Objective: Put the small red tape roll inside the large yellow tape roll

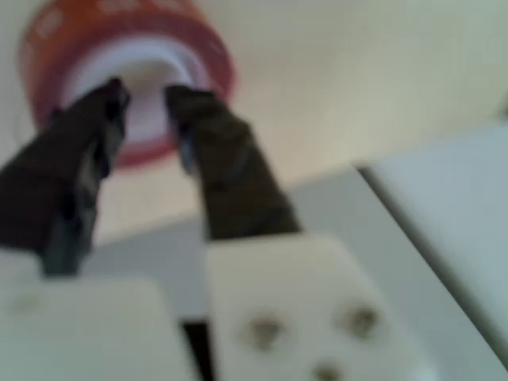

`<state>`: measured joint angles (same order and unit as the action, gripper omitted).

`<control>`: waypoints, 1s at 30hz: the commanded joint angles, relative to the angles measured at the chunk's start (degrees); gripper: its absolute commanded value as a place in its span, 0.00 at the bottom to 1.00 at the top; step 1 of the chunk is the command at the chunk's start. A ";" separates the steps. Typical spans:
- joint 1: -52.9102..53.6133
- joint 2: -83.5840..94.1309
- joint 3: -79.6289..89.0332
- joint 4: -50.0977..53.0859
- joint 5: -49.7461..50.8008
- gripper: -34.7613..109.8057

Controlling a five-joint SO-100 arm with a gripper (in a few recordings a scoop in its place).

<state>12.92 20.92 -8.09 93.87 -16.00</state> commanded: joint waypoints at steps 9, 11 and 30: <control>-0.62 23.91 6.24 9.76 0.26 0.29; 0.18 25.58 11.43 9.76 1.14 0.29; 4.57 15.56 16.70 9.76 2.46 0.41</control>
<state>16.88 35.51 13.01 102.74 -14.06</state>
